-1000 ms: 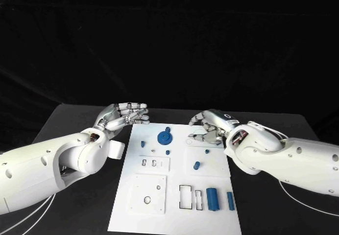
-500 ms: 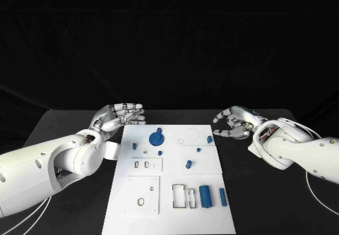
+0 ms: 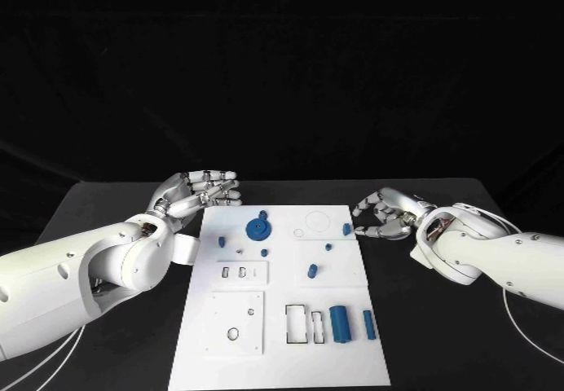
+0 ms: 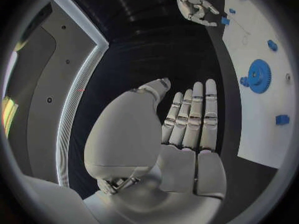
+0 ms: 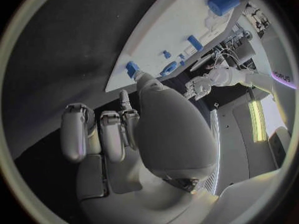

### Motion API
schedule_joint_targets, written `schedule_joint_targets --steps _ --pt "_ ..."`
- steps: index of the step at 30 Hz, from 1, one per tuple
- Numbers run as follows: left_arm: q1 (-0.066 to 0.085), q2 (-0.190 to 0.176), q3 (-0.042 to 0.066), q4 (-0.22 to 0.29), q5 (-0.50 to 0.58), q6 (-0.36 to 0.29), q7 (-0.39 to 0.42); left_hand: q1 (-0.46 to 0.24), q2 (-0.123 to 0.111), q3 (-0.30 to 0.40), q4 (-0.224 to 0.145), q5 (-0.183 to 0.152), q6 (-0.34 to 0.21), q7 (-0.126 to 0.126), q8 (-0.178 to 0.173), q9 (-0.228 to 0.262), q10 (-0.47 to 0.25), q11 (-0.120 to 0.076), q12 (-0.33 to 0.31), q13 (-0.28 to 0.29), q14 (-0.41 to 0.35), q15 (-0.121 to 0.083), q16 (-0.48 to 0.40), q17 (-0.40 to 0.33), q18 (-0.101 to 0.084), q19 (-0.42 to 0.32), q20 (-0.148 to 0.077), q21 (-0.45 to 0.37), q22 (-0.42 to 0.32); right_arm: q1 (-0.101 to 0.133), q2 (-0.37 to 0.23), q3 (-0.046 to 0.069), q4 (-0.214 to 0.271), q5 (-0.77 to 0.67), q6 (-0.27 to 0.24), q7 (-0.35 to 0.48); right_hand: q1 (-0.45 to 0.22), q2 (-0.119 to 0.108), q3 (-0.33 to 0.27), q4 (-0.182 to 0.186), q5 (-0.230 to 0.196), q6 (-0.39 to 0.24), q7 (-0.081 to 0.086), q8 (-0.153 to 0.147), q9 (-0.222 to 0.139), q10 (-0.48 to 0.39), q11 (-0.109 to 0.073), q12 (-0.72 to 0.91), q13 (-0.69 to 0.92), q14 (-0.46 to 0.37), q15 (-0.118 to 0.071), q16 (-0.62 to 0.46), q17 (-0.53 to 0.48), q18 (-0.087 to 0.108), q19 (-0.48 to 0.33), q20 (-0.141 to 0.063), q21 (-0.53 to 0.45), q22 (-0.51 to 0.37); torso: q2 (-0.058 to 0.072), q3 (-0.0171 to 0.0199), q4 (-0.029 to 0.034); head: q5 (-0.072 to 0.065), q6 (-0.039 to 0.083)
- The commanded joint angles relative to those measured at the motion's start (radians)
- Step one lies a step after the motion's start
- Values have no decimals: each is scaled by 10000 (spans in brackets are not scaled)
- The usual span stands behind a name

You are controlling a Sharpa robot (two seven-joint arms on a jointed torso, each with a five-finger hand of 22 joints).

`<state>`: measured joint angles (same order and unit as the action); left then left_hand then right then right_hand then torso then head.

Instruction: Assemble the parts on the task board

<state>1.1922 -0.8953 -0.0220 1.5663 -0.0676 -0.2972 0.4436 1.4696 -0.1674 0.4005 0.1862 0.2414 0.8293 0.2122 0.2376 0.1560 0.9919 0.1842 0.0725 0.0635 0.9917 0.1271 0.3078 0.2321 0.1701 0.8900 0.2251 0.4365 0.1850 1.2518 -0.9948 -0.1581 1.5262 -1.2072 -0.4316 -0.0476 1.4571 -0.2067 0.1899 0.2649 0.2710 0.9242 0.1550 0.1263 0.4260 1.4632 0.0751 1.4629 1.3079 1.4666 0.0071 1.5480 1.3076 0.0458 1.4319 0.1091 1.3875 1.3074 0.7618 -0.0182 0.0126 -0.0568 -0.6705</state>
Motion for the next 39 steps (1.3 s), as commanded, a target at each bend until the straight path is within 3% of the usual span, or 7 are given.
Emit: schedule_joint_targets --steps 1,7,11,39 --pt "0 22 5 18 21 202 92 -75 2 47 14 -59 -2 286 -67 -9 26 23 -36 15 -7 55 -56 9 102 -70 16 43 -9 -74 120 -10 -101 472 335 -72 135 -11 78 4 -26 -18 33 -31 3 279 -23 8 1559 801 -52 -42 1479 105 -41 -6 -46 832 -11 -31 20 -2 -38" --pt "0 10 5 17 21 196 90 -75 2 47 14 -59 -2 286 -67 -9 26 23 -36 15 -7 55 -56 9 102 -70 16 43 -9 -181 374 -15 -247 623 299 -173 227 61 188 -1 -22 26 37 -19 14 312 -20 52 1602 808 -51 -35 1508 99 -22 -4 -31 855 -19 -19 -22 51 -58" --pt "0 13 5 23 21 203 89 -75 2 47 14 -59 -2 286 -67 -9 26 23 -36 15 -7 55 -56 9 102 -70 16 43 -9 -219 512 -16 -338 653 313 -215 293 106 287 -13 -22 75 35 -6 22 331 -24 77 1627 815 -52 -28 1539 94 -4 -5 -16 876 -21 -29 1 28 -72" --pt "0 2 5 14 21 219 54 -75 2 47 14 -59 -2 286 -67 -9 26 23 -36 15 -7 55 -56 9 102 -70 16 43 -9 -295 753 -16 -503 553 205 -261 468 282 903 -82 -32 567 -85 151 74 430 -124 205 1751 836 -137 -4 1630 68 86 -69 67 991 -24 -16 -15 54 -143"
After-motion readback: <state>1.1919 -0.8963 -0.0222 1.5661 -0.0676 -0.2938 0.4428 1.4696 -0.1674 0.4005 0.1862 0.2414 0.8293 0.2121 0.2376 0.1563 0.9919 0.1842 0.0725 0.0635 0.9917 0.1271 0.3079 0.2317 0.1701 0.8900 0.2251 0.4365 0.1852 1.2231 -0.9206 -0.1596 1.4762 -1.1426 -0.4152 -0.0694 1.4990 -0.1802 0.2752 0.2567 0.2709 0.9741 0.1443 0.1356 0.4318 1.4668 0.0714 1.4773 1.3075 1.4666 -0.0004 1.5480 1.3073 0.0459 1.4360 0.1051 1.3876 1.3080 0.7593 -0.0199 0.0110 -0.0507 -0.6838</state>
